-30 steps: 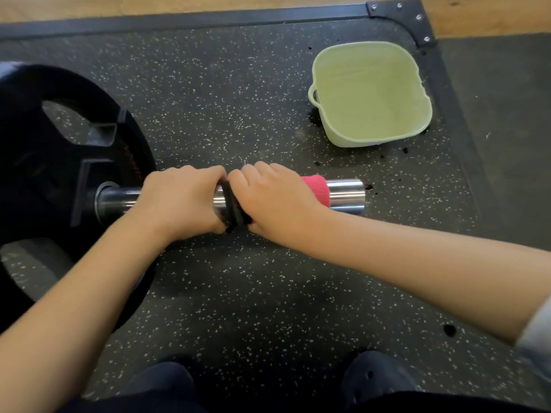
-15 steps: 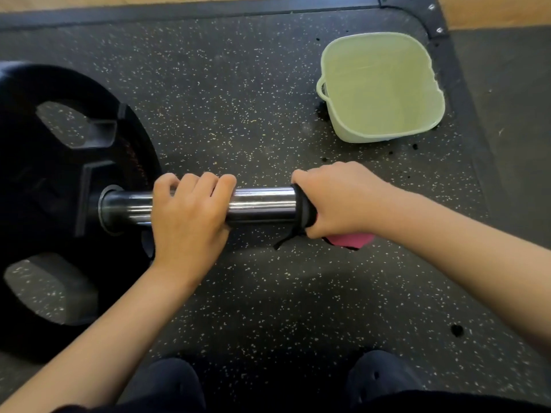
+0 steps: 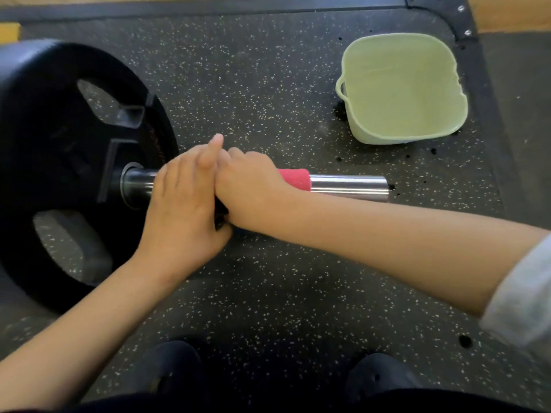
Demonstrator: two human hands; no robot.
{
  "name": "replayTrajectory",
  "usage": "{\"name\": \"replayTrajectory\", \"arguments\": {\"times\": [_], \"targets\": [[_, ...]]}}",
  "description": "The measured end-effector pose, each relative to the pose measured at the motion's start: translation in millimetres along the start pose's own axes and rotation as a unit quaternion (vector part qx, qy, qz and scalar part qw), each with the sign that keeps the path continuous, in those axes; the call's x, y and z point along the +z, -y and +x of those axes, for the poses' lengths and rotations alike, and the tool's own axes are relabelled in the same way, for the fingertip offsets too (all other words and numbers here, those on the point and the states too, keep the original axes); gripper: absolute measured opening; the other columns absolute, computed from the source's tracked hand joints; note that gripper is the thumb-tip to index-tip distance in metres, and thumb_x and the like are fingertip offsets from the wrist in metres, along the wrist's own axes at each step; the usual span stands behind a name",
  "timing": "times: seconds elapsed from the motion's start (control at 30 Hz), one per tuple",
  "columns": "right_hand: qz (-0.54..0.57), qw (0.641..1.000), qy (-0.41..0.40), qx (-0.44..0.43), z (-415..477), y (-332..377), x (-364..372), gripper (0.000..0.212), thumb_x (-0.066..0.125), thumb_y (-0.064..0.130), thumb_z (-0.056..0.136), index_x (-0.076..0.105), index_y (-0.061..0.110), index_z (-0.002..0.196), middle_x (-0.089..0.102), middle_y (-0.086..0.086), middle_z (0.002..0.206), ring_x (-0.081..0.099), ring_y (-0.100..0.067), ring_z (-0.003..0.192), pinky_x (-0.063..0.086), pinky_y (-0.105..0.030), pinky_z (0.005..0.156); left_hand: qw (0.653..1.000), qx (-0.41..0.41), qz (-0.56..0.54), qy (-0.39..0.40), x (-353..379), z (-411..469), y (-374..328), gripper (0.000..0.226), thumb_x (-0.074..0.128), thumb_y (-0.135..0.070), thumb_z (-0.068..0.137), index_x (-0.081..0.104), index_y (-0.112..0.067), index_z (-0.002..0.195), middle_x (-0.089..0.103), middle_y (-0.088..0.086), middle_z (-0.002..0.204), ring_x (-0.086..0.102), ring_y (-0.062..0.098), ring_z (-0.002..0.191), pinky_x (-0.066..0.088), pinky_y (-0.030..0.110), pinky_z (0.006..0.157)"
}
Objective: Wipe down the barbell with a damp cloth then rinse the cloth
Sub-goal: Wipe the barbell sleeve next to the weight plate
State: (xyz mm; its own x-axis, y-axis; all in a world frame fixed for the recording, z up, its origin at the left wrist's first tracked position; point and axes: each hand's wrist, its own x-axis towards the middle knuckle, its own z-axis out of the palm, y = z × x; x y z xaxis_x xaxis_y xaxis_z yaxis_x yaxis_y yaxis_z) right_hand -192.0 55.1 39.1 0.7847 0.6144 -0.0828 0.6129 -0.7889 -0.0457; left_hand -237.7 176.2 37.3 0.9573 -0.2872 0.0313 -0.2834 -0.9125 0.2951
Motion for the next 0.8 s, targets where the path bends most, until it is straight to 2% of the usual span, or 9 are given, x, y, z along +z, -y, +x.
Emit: {"name": "replayTrajectory", "arguments": {"times": [0.1, 0.23, 0.3, 0.33, 0.4, 0.47, 0.53, 0.6, 0.8], "targets": [[0.029, 0.999, 0.017, 0.013, -22.8, -18.0, -18.1, 0.080, 0.064, 0.047, 0.081, 0.030, 0.010, 0.143, 0.047, -0.003, 0.130, 0.048, -0.021, 0.117, 0.039, -0.031, 0.091, 0.998, 0.056, 0.027, 0.028, -9.5, 1.8, -12.5, 0.111, 0.081, -0.030, 0.060, 0.019, -0.005, 0.149, 0.033, 0.018, 0.147, 0.032, 0.033, 0.135, 0.025, 0.045, 0.113], [0.089, 0.982, 0.110, 0.128, -83.4, -70.6, -29.5, 0.095, 0.077, 0.055, 0.068, 0.031, 0.017, 0.142, 0.050, -0.002, 0.129, 0.049, -0.023, 0.116, 0.042, -0.036, 0.091, 0.985, 0.128, 0.080, 0.084, -6.4, 24.7, -34.7, 0.114, 0.082, -0.047, 0.056, 0.027, -0.008, 0.148, 0.042, 0.014, 0.142, 0.041, 0.031, 0.129, 0.030, 0.042, 0.110], [0.078, 0.967, 0.180, 0.162, -107.1, -86.3, -27.0, 0.088, 0.076, 0.053, 0.070, 0.033, 0.021, 0.139, 0.052, 0.000, 0.123, 0.052, -0.021, 0.109, 0.044, -0.034, 0.082, 0.975, 0.160, 0.112, 0.106, 3.3, 37.1, -49.0, 0.099, 0.080, -0.053, 0.058, 0.039, -0.014, 0.140, 0.056, 0.006, 0.126, 0.053, 0.026, 0.113, 0.038, 0.036, 0.097], [0.077, 0.965, 0.186, 0.166, -113.3, -89.6, -23.8, 0.081, 0.076, 0.051, 0.071, 0.036, 0.022, 0.136, 0.053, 0.001, 0.119, 0.053, -0.020, 0.105, 0.044, -0.033, 0.077, 0.973, 0.166, 0.123, 0.105, 8.7, 41.9, -55.1, 0.088, 0.079, -0.053, 0.060, 0.045, -0.016, 0.132, 0.060, 0.003, 0.114, 0.057, 0.025, 0.101, 0.041, 0.034, 0.084], [0.067, 0.970, 0.168, 0.161, -114.6, -89.3, -18.9, 0.067, 0.074, 0.049, 0.074, 0.041, 0.023, 0.125, 0.054, 0.002, 0.111, 0.054, -0.019, 0.097, 0.042, -0.031, 0.070, 0.972, 0.172, 0.136, 0.080, 16.5, 48.3, -61.1, 0.064, 0.078, -0.046, 0.061, 0.053, -0.017, 0.112, 0.061, 0.000, 0.092, 0.059, 0.023, 0.079, 0.032, 0.029, 0.060], [0.051, 0.977, 0.147, 0.148, -106.4, -85.1, -15.6, 0.055, 0.071, 0.050, 0.076, 0.042, 0.021, 0.113, 0.056, 0.003, 0.105, 0.055, -0.020, 0.089, 0.041, -0.032, 0.065, 0.972, 0.183, 0.135, 0.053, 19.8, 50.1, -59.6, 0.047, 0.077, -0.034, 0.059, 0.056, -0.015, 0.096, 0.059, 0.000, 0.075, 0.057, 0.023, 0.062, 0.025, 0.027, 0.052], [0.054, 0.981, 0.140, 0.127, -93.9, -78.4, -13.6, 0.051, 0.070, 0.051, 0.076, 0.037, 0.021, 0.101, 0.056, 0.003, 0.101, 0.055, -0.021, 0.083, 0.038, -0.031, 0.063, 0.973, 0.190, 0.125, 0.036, 21.8, 48.7, -51.5, 0.042, 0.075, -0.027, 0.057, 0.058, -0.014, 0.093, 0.058, -0.001, 0.072, 0.057, 0.024, 0.060, 0.027, 0.026, 0.050], [0.056, 0.983, 0.142, 0.106, -80.8, -73.1, -11.9, 0.051, 0.069, 0.052, 0.076, 0.034, 0.022, 0.097, 0.056, 0.004, 0.099, 0.055, -0.021, 0.081, 0.037, -0.031, 0.063, 0.974, 0.185, 0.124, 0.037, 19.0, 44.8, -40.4, 0.043, 0.075, -0.024, 0.057, 0.059, -0.014, 0.095, 0.060, 0.000, 0.075, 0.059, 0.025, 0.064, 0.034, 0.028, 0.051], [0.098, 0.973, 0.204, 0.047, -42.0, -60.6, -12.3, 0.061, 0.072, 0.057, 0.074, 0.047, 0.019, 0.115, 0.054, 0.005, 0.093, 0.055, -0.019, 0.082, 0.047, -0.032, 0.067, 0.985, 0.109, 0.134, 0.029, -0.5, 24.7, 13.7, 0.047, 0.077, -0.016, 0.061, 0.058, -0.013, 0.104, 0.060, 0.004, 0.084, 0.056, 0.029, 0.072, 0.043, 0.038, 0.059]]}}
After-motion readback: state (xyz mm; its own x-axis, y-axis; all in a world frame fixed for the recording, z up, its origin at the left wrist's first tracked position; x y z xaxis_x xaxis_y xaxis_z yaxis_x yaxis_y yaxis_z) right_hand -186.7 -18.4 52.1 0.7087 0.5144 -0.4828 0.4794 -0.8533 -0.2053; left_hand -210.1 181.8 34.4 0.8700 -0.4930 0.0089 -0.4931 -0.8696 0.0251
